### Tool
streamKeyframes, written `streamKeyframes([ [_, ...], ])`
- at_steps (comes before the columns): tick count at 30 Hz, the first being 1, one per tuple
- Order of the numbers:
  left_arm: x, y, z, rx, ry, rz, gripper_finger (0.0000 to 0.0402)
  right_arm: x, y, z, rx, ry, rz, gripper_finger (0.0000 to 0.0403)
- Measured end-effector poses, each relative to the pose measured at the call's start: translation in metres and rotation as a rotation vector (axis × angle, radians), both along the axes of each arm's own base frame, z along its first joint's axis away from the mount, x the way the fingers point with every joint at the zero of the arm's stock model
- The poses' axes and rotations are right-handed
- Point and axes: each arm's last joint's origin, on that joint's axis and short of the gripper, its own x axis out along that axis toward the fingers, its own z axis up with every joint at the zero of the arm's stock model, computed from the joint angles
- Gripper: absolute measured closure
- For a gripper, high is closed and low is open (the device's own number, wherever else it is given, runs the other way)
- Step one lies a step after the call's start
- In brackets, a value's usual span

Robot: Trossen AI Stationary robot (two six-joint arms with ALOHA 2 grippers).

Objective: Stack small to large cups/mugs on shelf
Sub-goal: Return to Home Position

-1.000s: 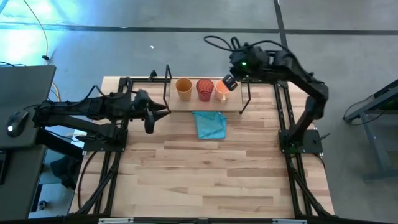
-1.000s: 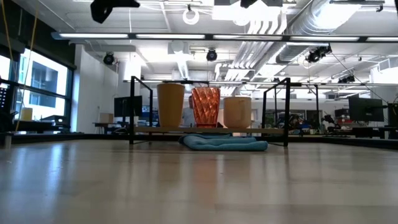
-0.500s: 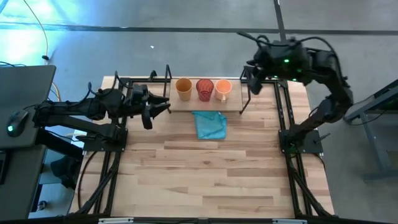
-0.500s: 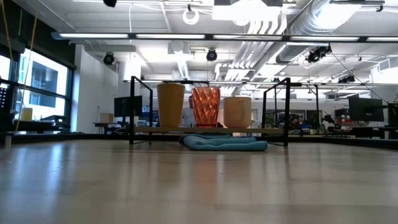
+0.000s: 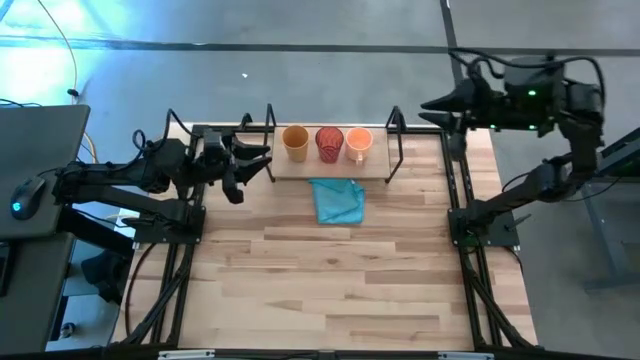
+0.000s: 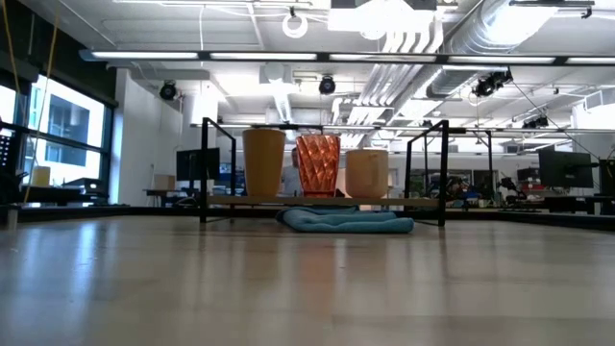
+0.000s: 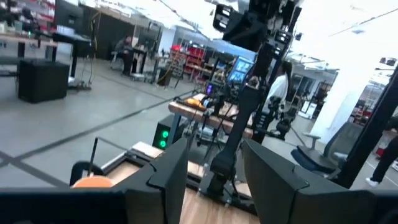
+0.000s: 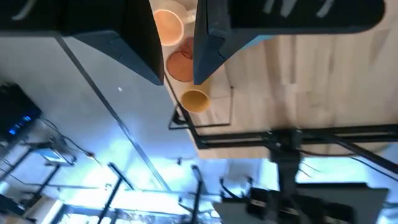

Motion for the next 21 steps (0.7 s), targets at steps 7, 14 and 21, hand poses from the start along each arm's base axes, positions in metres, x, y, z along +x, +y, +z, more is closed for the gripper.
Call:
streamKeyframes([
  [7, -0.001, 0.0, 0.006, 0.039, -0.054, 0.005, 0.0259, -0.025, 0.008, 0.006, 0.007, -0.059, 0.093, 0.0325],
  [14, -0.003, -0.001, 0.018, 0.11, -0.153, 0.0, 0.0259, -0.042, 0.016, 0.01, 0.028, -0.101, 0.268, 0.0325],
  [21, -0.004, -0.001, 0.019, 0.13, -0.161, 0.002, 0.0259, -0.052, 0.023, 0.015, 0.003, -0.192, 0.44, 0.0325],
])
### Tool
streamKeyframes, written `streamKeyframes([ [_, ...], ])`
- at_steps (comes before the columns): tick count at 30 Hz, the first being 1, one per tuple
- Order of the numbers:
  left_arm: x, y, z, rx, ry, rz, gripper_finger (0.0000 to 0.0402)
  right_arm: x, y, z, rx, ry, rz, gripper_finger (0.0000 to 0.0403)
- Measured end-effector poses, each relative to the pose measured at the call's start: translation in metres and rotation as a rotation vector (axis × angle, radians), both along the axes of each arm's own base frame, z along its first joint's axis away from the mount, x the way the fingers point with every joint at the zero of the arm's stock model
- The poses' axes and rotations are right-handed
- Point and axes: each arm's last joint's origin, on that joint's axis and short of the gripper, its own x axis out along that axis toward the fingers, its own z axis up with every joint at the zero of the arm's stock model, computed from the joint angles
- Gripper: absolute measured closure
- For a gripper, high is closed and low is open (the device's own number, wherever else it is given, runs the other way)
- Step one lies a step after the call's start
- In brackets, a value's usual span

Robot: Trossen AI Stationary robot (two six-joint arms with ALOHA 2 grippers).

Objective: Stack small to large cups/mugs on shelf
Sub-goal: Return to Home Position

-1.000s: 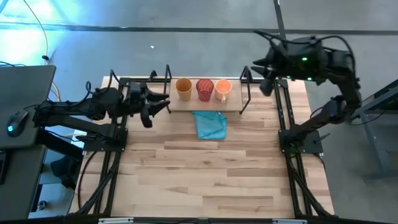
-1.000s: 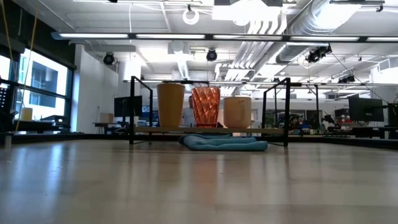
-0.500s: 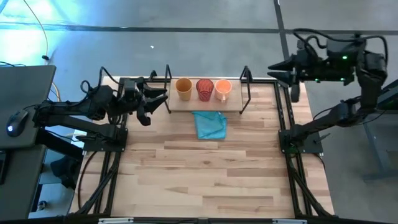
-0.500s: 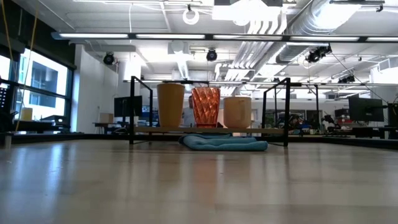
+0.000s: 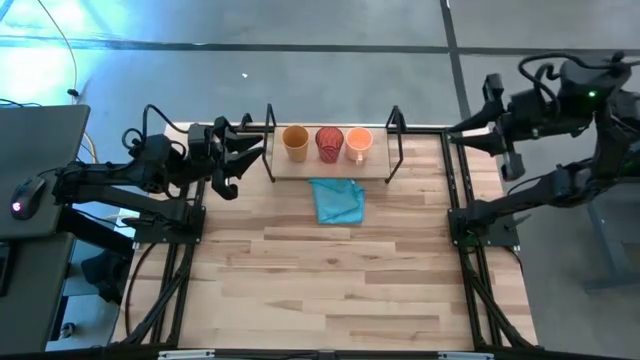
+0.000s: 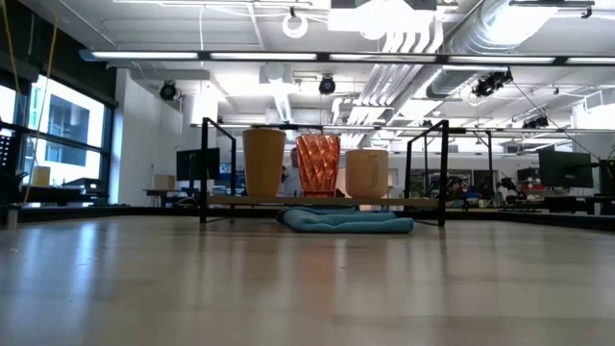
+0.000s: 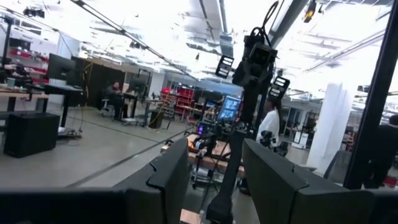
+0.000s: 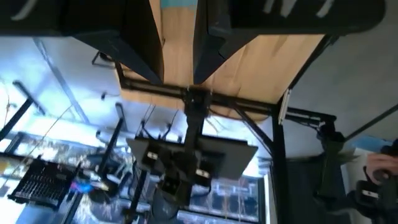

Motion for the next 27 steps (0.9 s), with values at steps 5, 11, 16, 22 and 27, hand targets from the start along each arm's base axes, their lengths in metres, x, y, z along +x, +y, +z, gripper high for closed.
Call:
streamKeyframes([
  [5, 0.0, 0.0, 0.0, -0.003, 0.0, -0.001, 0.0259, -0.007, 0.001, -0.01, -0.004, -0.036, -0.034, 0.0325],
  [11, 0.0, 0.0, 0.0, -0.006, 0.0, -0.002, 0.0259, -0.018, 0.001, -0.035, 0.018, -0.092, -0.091, 0.0325],
  [16, 0.002, 0.0, -0.001, -0.007, 0.007, -0.002, 0.0259, -0.026, 0.003, -0.061, 0.029, -0.197, -0.103, 0.0325],
  [22, 0.007, 0.001, -0.004, -0.01, 0.02, 0.001, 0.0259, -0.035, 0.004, -0.095, 0.048, -0.31, -0.12, 0.0325],
  [27, 0.01, 0.002, -0.005, -0.017, 0.026, 0.021, 0.0259, -0.039, 0.004, -0.122, 0.089, -0.364, -0.149, 0.0325],
])
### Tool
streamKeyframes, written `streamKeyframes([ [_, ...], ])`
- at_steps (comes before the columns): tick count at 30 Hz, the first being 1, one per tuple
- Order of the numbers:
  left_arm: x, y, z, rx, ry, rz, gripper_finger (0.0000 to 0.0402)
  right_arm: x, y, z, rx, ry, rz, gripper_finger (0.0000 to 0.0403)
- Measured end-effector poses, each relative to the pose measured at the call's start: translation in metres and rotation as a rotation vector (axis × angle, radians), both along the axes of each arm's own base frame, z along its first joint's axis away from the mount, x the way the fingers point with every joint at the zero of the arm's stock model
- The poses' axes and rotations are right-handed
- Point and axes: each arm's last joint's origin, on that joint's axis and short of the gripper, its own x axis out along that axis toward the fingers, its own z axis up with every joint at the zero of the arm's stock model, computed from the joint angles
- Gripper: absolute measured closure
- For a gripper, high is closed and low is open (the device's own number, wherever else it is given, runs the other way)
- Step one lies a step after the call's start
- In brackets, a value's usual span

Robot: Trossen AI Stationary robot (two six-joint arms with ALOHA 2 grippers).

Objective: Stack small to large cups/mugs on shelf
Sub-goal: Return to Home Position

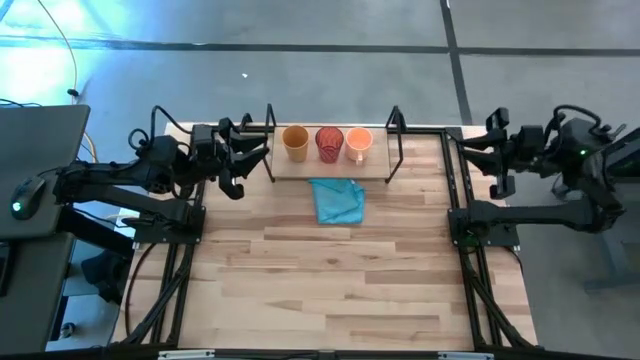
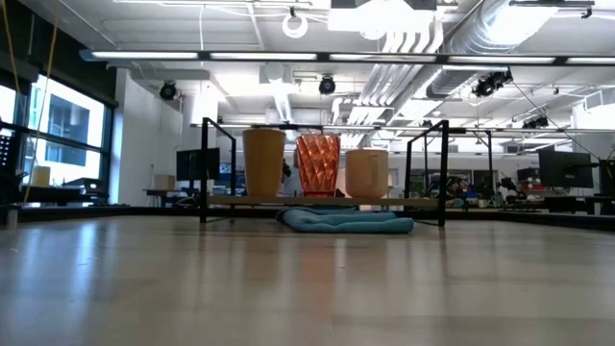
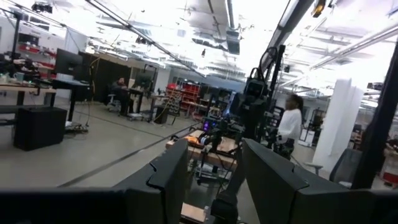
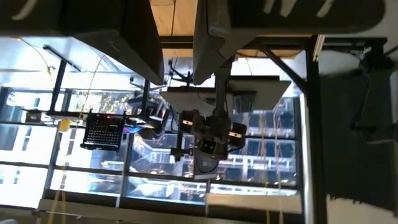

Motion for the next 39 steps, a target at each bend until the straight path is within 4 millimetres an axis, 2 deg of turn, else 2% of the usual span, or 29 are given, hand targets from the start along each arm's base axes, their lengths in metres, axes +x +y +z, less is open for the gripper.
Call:
streamKeyframes([
  [8, 0.006, 0.001, -0.004, -0.018, 0.019, -0.002, 0.0259, 0.001, -0.001, -0.03, 0.055, -0.043, -0.006, 0.0325],
  [20, 0.021, 0.002, -0.013, -0.023, 0.068, 0.0, 0.0259, 0.016, -0.004, -0.066, 0.105, 0.02, -0.004, 0.0325],
  [28, 0.028, 0.003, -0.019, -0.034, 0.109, -0.002, 0.0259, 0.015, -0.004, -0.091, 0.123, -0.032, 0.003, 0.0325],
  [39, 0.028, 0.003, -0.018, -0.051, 0.092, -0.006, 0.0259, 0.012, -0.003, -0.126, 0.185, -0.089, 0.016, 0.0325],
])
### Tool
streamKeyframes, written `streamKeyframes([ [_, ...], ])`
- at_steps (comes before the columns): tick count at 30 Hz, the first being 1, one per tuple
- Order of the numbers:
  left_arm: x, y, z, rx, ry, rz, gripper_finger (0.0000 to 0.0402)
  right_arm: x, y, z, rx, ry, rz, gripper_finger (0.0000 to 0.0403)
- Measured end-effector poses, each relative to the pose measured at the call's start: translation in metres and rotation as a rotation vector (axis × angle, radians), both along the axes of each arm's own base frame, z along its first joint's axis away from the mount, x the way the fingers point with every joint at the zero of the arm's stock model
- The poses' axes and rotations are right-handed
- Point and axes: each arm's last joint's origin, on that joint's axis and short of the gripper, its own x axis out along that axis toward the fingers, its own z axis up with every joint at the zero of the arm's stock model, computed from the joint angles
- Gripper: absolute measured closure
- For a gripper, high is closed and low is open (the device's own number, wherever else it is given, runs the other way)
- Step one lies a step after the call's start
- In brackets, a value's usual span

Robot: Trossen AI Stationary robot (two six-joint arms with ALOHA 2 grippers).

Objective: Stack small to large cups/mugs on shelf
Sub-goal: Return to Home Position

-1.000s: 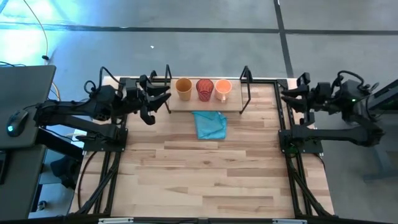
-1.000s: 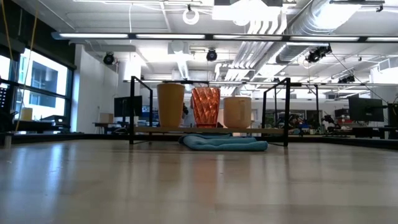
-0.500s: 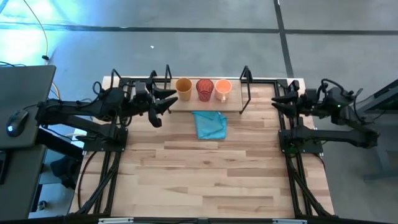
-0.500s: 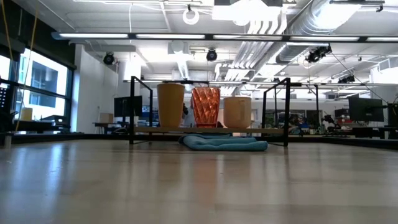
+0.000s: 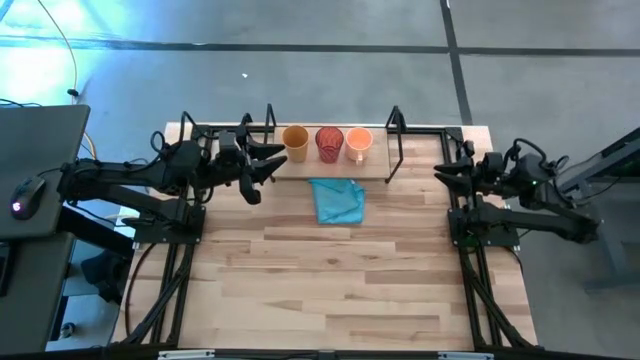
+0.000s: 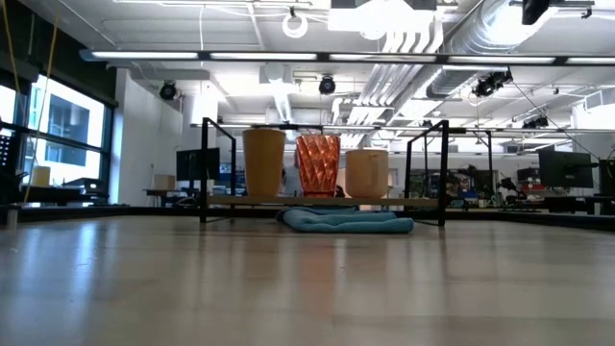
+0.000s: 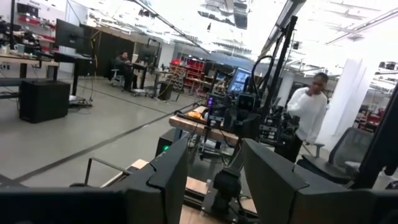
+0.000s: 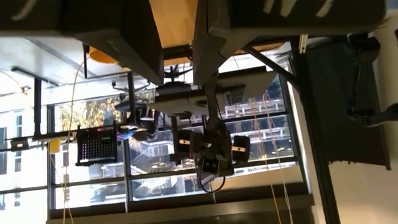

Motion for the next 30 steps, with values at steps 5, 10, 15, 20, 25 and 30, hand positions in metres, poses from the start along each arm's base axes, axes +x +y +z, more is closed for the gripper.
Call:
streamKeyframes([
  [5, 0.0, 0.0, 0.0, -0.006, -0.002, -0.001, 0.0259, 0.0, 0.0, -0.011, 0.026, -0.008, 0.006, 0.0325],
  [10, 0.0, 0.0, 0.0, -0.02, -0.007, -0.004, 0.0259, 0.003, -0.001, -0.02, 0.032, 0.004, 0.007, 0.0325],
  [15, 0.0, 0.0, 0.0, -0.03, -0.01, -0.005, 0.0259, 0.011, -0.002, -0.035, 0.053, 0.009, 0.011, 0.0325],
  [20, 0.0, 0.0, 0.0, -0.046, -0.016, -0.008, 0.0259, 0.019, -0.004, -0.049, 0.067, -0.023, 0.017, 0.0325],
  [25, 0.0, 0.001, 0.0, -0.053, -0.019, 0.014, 0.0259, 0.025, -0.005, -0.063, 0.054, -0.082, 0.019, 0.0325],
  [30, -0.001, 0.001, 0.0, -0.054, -0.02, 0.021, 0.0259, 0.031, -0.006, -0.083, 0.064, -0.118, 0.014, 0.0325],
])
